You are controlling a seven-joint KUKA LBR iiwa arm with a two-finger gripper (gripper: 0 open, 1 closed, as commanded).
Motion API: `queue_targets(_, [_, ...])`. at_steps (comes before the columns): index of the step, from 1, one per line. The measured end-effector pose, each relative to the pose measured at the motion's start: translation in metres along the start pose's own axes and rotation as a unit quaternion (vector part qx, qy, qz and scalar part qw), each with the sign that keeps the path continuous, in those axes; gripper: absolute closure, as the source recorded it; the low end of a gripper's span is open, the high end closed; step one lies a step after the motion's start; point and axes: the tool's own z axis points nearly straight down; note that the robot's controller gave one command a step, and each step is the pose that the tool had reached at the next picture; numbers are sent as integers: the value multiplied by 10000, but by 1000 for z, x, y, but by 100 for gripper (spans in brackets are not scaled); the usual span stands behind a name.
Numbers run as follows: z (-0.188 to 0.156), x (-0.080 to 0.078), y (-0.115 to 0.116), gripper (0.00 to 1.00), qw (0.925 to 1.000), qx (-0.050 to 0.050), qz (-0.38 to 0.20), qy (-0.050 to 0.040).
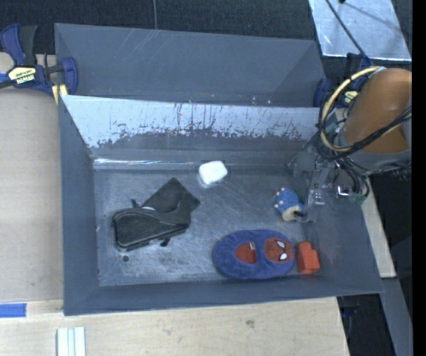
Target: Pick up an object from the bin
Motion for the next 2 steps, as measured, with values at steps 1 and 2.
queue_targets(1, [28,10,0,0,9993,-4,382,9])
queue_targets(2, [28,9,1,0,9993,-4,369,-13])
